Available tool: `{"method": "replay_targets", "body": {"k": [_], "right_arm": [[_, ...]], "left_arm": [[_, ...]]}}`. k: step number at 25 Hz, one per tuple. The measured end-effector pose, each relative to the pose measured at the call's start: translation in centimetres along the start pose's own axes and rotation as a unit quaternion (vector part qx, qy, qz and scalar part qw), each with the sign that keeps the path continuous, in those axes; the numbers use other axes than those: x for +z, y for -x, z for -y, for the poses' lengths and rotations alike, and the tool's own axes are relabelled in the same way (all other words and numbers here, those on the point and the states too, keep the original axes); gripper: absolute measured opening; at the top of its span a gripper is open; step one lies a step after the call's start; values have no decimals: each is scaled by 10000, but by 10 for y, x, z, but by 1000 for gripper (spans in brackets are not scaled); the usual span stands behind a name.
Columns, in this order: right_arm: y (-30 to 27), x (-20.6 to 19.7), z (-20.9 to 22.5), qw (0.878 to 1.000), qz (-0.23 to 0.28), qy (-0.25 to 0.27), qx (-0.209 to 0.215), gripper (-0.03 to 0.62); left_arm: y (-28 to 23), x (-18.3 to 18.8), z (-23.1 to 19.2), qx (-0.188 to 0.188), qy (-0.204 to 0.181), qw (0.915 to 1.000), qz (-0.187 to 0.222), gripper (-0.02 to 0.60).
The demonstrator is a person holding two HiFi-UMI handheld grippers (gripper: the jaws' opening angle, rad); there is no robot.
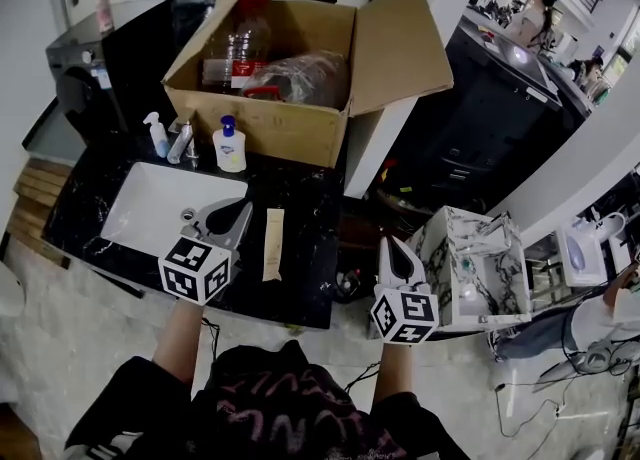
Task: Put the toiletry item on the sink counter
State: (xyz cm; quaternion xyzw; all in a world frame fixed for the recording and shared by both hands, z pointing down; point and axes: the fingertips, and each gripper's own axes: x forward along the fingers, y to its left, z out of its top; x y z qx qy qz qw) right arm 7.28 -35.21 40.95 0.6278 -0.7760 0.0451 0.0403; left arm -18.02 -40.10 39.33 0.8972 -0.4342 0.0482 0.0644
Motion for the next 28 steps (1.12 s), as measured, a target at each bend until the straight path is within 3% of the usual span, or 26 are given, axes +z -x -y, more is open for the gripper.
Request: {"method": "replay_targets", "body": {"k": [28], "right_arm": [[15, 23, 6, 9997, 204, 126, -84, 11]], "left_arm": [[21, 20, 8, 158, -103, 9996, 189, -2]]}}
